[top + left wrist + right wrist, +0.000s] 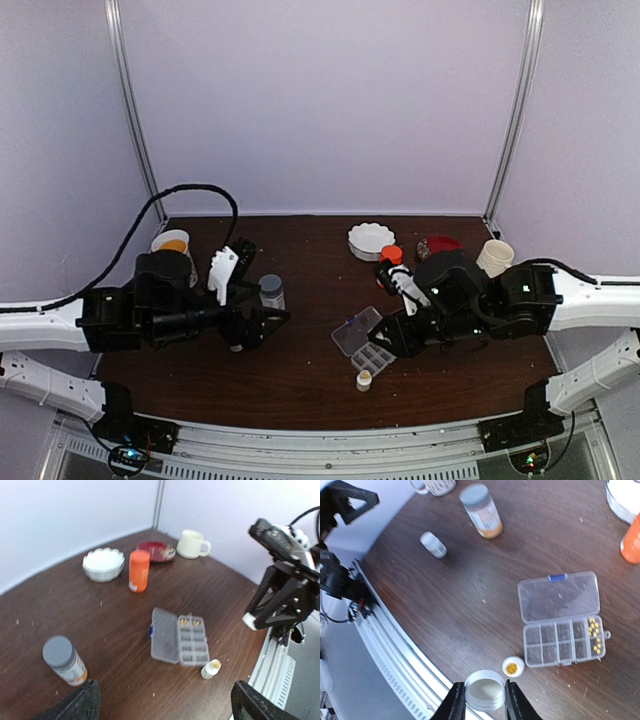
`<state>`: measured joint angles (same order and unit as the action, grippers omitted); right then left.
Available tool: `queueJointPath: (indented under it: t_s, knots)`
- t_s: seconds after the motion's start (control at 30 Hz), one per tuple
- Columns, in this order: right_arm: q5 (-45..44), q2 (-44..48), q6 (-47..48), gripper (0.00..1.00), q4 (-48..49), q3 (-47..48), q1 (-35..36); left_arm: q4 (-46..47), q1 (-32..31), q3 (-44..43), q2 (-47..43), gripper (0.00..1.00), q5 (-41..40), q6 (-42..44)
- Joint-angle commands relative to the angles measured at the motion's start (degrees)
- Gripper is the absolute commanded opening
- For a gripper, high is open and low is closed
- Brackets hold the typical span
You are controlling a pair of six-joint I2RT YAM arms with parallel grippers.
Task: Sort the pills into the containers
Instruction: Pass from the right arm to the left
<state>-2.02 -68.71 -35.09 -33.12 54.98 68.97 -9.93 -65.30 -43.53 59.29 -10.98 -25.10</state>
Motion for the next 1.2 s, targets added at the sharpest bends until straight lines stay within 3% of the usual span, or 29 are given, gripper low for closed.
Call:
queueJointPath:
  t_s: [0.0, 0.1, 0.23, 0.4, 0.63, 0.97, 1.17]
  knots:
    - [1.78, 1.88, 1.12, 0.28, 10.11, 5.72, -0.94, 21.82, 0.34, 5.7, -8.43, 0.94, 8.69, 17.91]
    - [6.34, 1.49, 0.58, 0.26, 18.9, 8.36, -1.77, 29.18, 0.27, 9.34, -13.48, 0.96, 13.6, 31.1]
    - [13.23, -0.76, -0.76, 0.23, 29.24, 11.89, -1.91, 28.56, 0.29, 7.82, -14.71, 0.97, 16.36, 41.59]
    - [19.51, -3.67, -3.91, 0.23, 42.44, 12.4, -1.36, 27.84, 0.33, 4.36, -13.5, 0.85, 22.86, 48.46]
    - [22.96, -7.53, -5.79, 0.23, 47.62, 13.81, 0.53, 30.12, 0.32, 1.26, -11.3, 0.79, 23.75, 50.32]
    - [25.95, -9.87, -6.5, 0.22, 48.72, 14.66, 0.99, 29.84, 0.31, 0.04, -10.16, 0.58, 24.72, 51.11]
    - [27.44, -11.03, -7.23, 0.22, 50.07, 15.0, 0.96, 30.38, 0.34, -0.12, -9.92, 0.52, 24.53, 51.28]
